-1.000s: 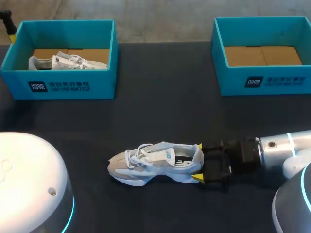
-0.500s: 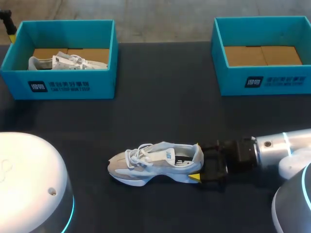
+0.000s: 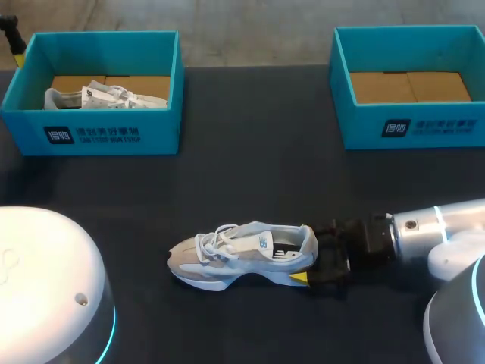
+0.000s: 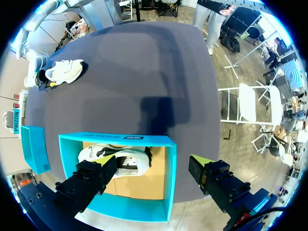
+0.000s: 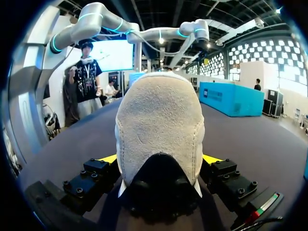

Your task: Take the shoe out of the shoebox, open the shoe tongue, remove and reinsert the insole, then place the shoe into the shoebox

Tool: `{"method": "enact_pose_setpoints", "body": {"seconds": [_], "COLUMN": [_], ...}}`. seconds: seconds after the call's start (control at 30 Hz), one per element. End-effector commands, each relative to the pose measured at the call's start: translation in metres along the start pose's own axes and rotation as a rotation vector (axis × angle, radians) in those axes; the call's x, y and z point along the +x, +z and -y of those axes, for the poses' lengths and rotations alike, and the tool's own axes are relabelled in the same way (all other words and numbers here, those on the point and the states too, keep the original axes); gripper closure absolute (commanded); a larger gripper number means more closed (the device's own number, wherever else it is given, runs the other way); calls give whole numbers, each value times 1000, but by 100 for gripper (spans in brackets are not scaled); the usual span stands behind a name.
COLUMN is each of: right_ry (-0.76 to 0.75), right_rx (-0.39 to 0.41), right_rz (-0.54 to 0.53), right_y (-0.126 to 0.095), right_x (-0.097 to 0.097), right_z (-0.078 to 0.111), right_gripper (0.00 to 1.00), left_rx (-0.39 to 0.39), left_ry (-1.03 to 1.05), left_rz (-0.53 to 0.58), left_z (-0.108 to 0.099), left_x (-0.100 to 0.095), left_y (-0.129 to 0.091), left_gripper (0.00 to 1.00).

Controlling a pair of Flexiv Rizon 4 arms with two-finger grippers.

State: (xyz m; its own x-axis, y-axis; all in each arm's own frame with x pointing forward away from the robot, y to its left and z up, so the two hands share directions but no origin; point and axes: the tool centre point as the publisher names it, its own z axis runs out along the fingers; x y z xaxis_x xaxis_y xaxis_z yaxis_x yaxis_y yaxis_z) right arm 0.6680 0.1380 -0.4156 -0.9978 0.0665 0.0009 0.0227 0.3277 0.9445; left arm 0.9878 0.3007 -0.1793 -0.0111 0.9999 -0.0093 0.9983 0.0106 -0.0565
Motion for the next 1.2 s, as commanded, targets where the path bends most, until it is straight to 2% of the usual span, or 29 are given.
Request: {"method": "enact_pose_setpoints", "body": {"seconds": [0.03, 0.43, 1.2], "right_ry": [-2, -5, -19], "right_rx": [2, -15, -21], "right_rz": [-3, -10, -30], "right_y": [7, 12, 23], "right_x": [-2, -2, -7], "right_z": [0, 4, 0], "right_gripper": [0, 0, 0], "left_rx": [0, 0, 0], "left_ry": [1, 1, 1], "left_rz": [-2, -2, -2], "left_z": [0, 0, 0], "left_x": [1, 1, 1], "left_y": [-1, -1, -1], "left_gripper": [0, 0, 0]}}
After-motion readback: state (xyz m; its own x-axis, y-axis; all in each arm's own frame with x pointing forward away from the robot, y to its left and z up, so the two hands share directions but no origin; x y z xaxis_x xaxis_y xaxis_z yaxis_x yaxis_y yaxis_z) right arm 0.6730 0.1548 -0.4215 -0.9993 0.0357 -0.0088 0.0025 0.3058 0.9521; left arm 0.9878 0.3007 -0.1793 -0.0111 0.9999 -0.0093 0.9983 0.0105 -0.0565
